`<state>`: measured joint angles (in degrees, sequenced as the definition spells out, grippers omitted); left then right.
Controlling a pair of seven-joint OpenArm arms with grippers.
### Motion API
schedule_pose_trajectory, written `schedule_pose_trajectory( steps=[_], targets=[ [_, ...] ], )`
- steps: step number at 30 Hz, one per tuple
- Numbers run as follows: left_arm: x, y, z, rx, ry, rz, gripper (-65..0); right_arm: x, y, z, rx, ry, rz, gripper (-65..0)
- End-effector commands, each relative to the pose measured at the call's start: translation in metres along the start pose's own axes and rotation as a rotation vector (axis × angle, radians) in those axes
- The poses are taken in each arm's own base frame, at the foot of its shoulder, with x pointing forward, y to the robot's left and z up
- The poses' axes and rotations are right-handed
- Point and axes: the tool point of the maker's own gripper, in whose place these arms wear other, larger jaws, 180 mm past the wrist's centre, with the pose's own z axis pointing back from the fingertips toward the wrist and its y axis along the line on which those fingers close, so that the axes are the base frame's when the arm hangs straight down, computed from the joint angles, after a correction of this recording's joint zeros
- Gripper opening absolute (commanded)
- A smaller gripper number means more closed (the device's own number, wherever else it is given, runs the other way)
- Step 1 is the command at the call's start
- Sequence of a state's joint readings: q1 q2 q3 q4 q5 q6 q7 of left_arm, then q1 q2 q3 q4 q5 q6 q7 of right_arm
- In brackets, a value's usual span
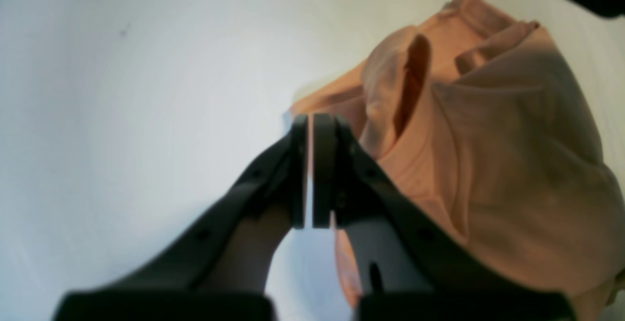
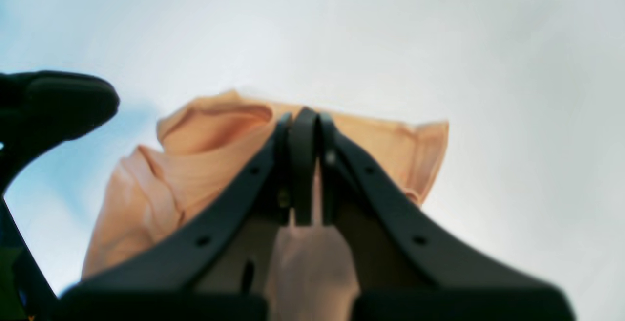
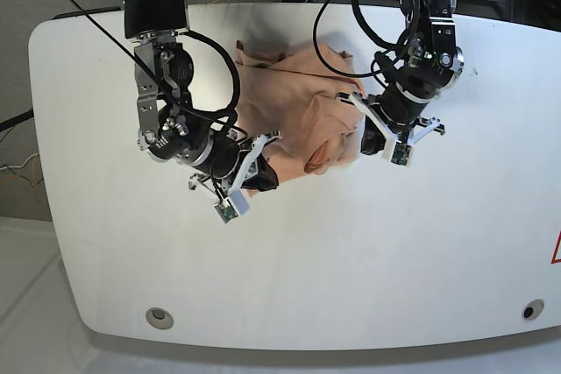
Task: Fold the T-shirt properly
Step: 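Release the left gripper and reposition both grippers on the bundled shirt, then grasp the bundled shirt with both grippers and pull it toward the robot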
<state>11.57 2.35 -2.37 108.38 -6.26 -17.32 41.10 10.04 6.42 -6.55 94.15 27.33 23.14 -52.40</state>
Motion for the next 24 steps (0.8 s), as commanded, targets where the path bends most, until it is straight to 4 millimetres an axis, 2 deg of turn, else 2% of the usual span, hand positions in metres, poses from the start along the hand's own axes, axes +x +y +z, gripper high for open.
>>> schedule_pose_trajectory(
  steps=[1,6,11,17,24],
  targets=[
    [0.015,-0.006,0.002,-0.012,-0.049,0.015,-64.1,0.018,0.001,-0.003,0.018,-0.038,0.021,-63.6],
    [0.005,-0.022,0.002,-0.046,-0.028,0.027,-64.1,0.010,0.001,-0.016,0.033,0.009,0.018,-65.0],
    [-0.004,-0.051,0.002,-0.107,-0.006,0.038,-64.1,0.003,0.002,-0.027,0.046,0.018,0.016,-65.0],
    [-0.015,-0.082,0.004,-0.166,0.019,0.081,-64.1,-0.006,-0.007,-0.036,0.041,0.044,0.006,-65.0],
    [-0.023,-0.105,0.005,-0.207,0.043,0.090,-64.1,-0.024,-0.002,-0.051,0.064,0.116,0.018,-65.0]
  ],
)
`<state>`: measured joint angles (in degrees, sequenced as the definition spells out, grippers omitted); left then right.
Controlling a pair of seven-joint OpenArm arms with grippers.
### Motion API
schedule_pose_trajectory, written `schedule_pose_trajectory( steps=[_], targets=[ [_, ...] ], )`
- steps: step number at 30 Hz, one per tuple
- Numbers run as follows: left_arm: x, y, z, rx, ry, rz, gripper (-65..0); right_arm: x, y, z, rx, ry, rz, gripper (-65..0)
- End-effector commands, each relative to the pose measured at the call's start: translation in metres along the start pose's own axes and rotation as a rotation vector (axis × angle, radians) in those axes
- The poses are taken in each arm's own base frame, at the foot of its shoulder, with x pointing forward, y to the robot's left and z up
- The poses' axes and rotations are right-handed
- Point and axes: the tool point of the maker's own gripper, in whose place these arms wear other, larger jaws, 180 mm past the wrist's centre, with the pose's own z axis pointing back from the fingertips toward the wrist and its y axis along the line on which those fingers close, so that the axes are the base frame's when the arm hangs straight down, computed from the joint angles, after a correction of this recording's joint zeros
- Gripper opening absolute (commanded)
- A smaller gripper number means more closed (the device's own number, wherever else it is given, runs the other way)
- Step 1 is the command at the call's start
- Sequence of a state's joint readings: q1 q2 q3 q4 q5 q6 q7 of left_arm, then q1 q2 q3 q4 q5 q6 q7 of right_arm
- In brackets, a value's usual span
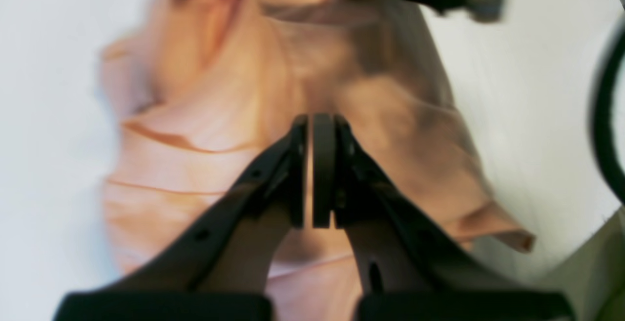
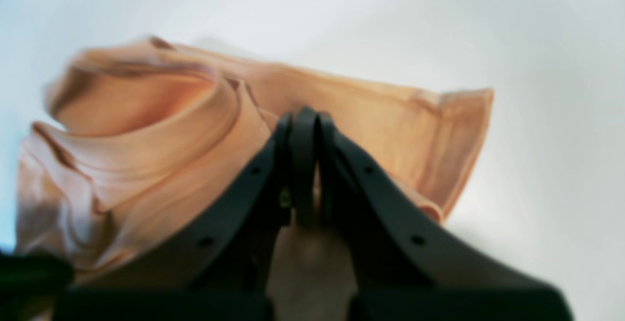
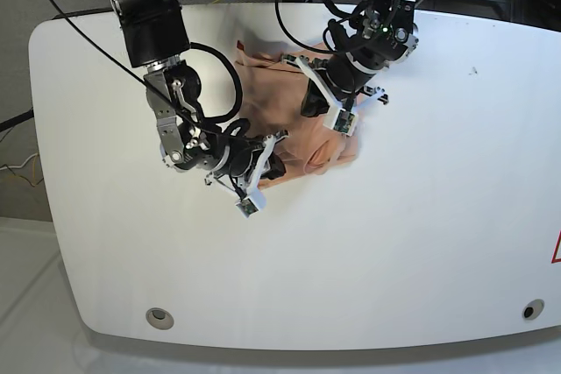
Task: Fold the T-shirt properly
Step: 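Grasp the bundled shirt with both grippers and pull it toward the robot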
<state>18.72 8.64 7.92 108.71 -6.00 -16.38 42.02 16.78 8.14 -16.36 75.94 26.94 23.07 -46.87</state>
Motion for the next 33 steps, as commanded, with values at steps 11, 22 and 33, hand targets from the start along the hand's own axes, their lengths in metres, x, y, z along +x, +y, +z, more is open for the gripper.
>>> schedule_pose_trajectory(
  steps=[11,22,33],
  targets=[
    [-0.002,-0.010,-0.007,-0.002,-0.015,0.063,-64.1,-0.018,-0.012,-0.020,-0.096,0.079,0.123,-65.0],
    [-0.038,0.007,-0.022,0.020,0.035,0.091,-64.1,-0.048,-0.042,-0.011,-0.189,0.132,0.121,-65.0],
    [-0.028,0.040,-0.019,0.066,0.014,0.061,-64.1,-0.063,-0.072,0.021,-0.279,0.086,0.024,-65.0]
  ],
)
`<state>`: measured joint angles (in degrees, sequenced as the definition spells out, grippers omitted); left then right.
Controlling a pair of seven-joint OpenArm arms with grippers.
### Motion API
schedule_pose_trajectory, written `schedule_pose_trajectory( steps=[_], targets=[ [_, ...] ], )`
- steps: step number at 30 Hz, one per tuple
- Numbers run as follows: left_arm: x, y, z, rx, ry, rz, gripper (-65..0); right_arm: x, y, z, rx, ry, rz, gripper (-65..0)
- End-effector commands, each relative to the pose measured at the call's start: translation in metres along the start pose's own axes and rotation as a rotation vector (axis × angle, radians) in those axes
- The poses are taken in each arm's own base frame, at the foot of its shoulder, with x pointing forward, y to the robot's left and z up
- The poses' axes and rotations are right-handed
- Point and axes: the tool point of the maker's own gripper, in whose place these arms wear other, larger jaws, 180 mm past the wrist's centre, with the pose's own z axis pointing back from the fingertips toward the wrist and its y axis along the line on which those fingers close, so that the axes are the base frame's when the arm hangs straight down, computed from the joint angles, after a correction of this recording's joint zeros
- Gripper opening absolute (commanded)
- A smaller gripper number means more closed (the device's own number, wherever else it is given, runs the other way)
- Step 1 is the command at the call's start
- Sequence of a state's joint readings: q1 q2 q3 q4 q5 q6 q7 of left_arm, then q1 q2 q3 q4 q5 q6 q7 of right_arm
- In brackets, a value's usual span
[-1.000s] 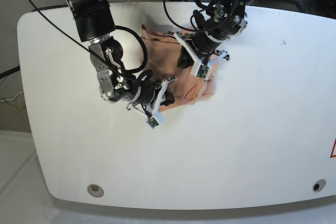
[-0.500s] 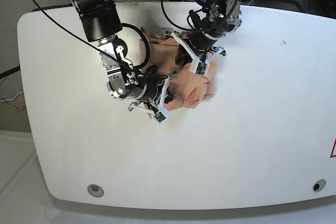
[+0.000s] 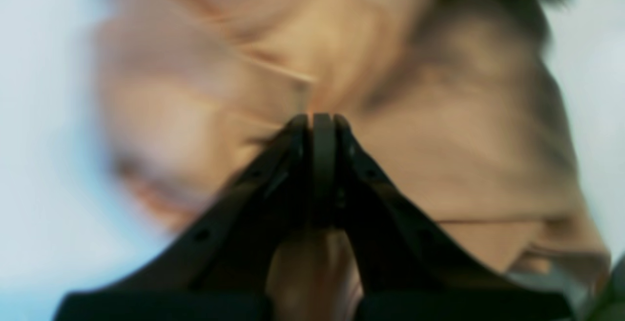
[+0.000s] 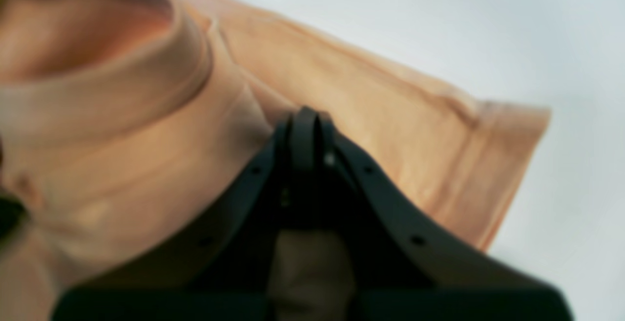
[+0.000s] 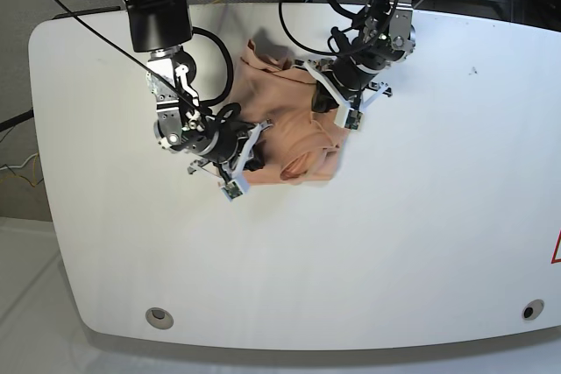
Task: Fold the T-shirt properly
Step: 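Grasp the bundled shirt with both grippers and pull it toward the robot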
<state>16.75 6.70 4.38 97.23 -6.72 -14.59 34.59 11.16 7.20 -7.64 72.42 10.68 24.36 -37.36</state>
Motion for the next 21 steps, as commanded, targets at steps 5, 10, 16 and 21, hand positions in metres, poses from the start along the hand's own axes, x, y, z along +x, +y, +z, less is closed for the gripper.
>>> schedule_pose_trajectory(
  steps=[5,10,16,21],
  targets=[
    [0.018,0.011,0.002,0.012,-0.040,-0.046,-64.1,-0.023,-0.026,0.024,-0.100,0.054,0.006,-65.0],
    [0.024,0.018,0.002,0.022,-0.048,-0.069,-64.1,-0.039,-0.026,0.037,-0.119,0.046,-0.029,-65.0],
    [0.041,0.032,-0.003,0.039,-0.066,-0.107,-64.1,-0.063,-0.011,0.048,-0.119,0.042,-0.110,-65.0],
    [0.051,0.045,-0.008,0.061,-0.075,-0.100,-64.1,-0.075,0.000,0.058,-0.124,0.030,-0.164,-65.0]
  ],
)
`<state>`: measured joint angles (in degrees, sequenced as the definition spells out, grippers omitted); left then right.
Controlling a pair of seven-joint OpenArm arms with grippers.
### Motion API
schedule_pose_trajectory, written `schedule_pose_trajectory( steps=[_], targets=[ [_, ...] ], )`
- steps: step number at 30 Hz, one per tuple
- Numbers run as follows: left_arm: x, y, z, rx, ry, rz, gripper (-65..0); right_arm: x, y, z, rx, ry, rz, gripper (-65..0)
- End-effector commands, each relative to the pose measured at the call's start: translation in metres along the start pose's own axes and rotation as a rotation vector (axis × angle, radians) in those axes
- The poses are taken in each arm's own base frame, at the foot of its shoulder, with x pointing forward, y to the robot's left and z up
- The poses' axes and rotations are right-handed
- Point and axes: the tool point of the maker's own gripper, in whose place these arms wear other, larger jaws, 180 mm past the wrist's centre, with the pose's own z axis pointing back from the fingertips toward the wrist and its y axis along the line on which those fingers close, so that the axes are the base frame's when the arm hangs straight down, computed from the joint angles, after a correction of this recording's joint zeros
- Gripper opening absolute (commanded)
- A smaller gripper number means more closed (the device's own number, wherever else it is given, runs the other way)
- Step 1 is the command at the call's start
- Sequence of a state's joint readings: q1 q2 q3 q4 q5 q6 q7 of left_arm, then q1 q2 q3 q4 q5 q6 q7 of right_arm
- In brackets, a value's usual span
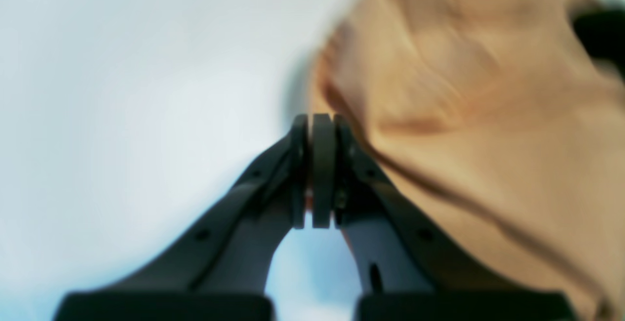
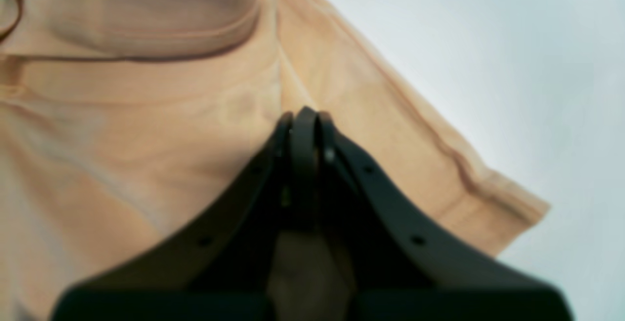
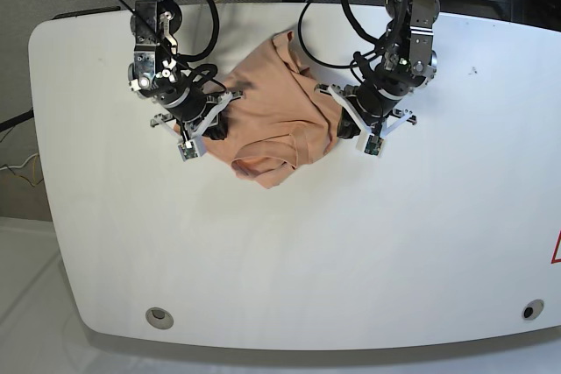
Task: Fold the T-shirt properly
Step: 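Grasp the bundled shirt with both grippers and pull it toward the robot, then hold the folded shirt with both grippers and press it flat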
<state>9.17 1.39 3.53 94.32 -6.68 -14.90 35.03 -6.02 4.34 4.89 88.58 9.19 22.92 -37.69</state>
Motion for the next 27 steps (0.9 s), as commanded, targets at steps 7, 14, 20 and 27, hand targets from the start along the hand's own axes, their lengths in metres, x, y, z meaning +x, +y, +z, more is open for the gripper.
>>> schedule_pose_trajectory(
  steps=[7,14,20,27],
  targets=[
    [0.023,0.009,-0.012,-0.029,-0.043,-0.026,-64.1,-0.030,0.020,0.019,-0.018,0.047,-0.078,-65.0],
    [0.028,0.008,-0.023,-0.058,-0.034,-0.047,-64.1,-0.040,0.038,0.022,-0.020,0.046,-0.169,-65.0],
    [0.033,0.005,-0.027,-0.082,-0.035,-0.067,-64.1,-0.034,0.054,0.018,0.002,0.026,-0.208,-65.0],
    [0.044,0.014,-0.028,-0.072,-0.047,-0.104,-64.1,-0.001,0.044,0.016,-0.038,-0.052,-0.259,-65.0]
  ],
)
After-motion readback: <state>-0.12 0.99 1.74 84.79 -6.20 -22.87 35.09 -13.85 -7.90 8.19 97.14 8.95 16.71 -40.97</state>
